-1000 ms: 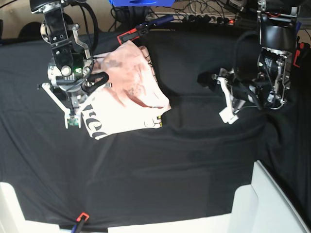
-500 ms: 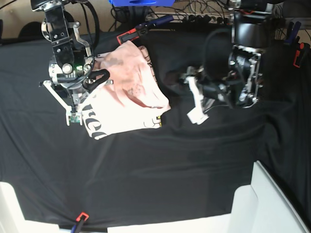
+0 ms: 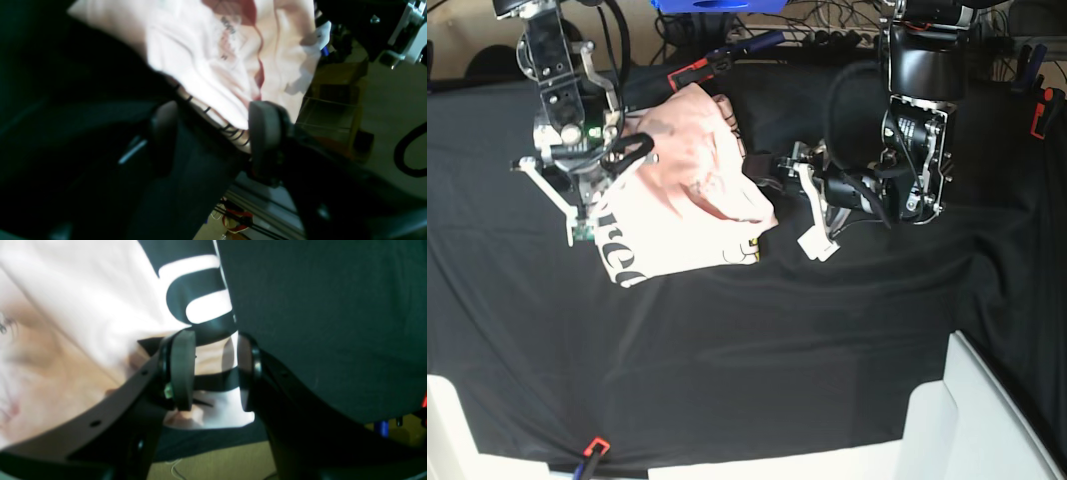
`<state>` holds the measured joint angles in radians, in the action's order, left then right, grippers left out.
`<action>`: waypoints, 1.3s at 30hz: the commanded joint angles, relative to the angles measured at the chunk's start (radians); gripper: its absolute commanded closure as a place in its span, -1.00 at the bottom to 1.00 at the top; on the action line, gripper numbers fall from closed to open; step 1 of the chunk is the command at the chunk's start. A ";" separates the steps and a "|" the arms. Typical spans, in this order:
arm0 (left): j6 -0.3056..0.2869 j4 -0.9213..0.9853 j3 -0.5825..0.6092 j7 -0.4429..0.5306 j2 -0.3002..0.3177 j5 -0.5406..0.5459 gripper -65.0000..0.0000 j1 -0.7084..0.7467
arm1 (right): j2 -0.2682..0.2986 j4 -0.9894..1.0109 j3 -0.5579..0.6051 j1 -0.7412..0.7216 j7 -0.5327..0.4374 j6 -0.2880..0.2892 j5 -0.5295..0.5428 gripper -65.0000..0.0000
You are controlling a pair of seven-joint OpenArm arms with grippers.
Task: Fold the T-shirt properly
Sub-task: 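Move the left gripper toward the shirt's folded edge beside the right gripper, then grasp the shirt's folded edge with the left gripper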
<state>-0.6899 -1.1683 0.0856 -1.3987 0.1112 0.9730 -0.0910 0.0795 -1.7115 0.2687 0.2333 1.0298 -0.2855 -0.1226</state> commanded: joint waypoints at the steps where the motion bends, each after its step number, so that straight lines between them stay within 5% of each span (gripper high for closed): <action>1: -0.008 -0.012 -0.002 0.011 0.002 0.022 -0.24 -0.013 | -0.001 -0.015 -0.003 -0.013 -0.016 -0.001 -0.009 0.37; 5: -0.008 -0.011 -0.002 0.051 0.003 0.022 -0.45 -0.005 | -0.001 -0.018 -0.003 -0.013 -0.015 -0.001 -0.009 0.37; 27: -0.008 0.132 0.067 0.167 -0.005 0.021 -0.41 -0.003 | -0.001 -0.023 -0.004 -0.019 -0.015 -0.001 -0.009 0.37; 39: -0.008 0.141 0.141 0.167 -0.069 0.019 -0.41 -0.037 | -0.001 -0.023 -0.004 -0.018 -0.015 -0.001 -0.009 0.37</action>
<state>-0.6891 -1.0142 0.2272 -1.2369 0.0517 0.9695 -0.1116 0.0792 -1.7138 0.2684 0.2226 1.0290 -0.2855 -0.1223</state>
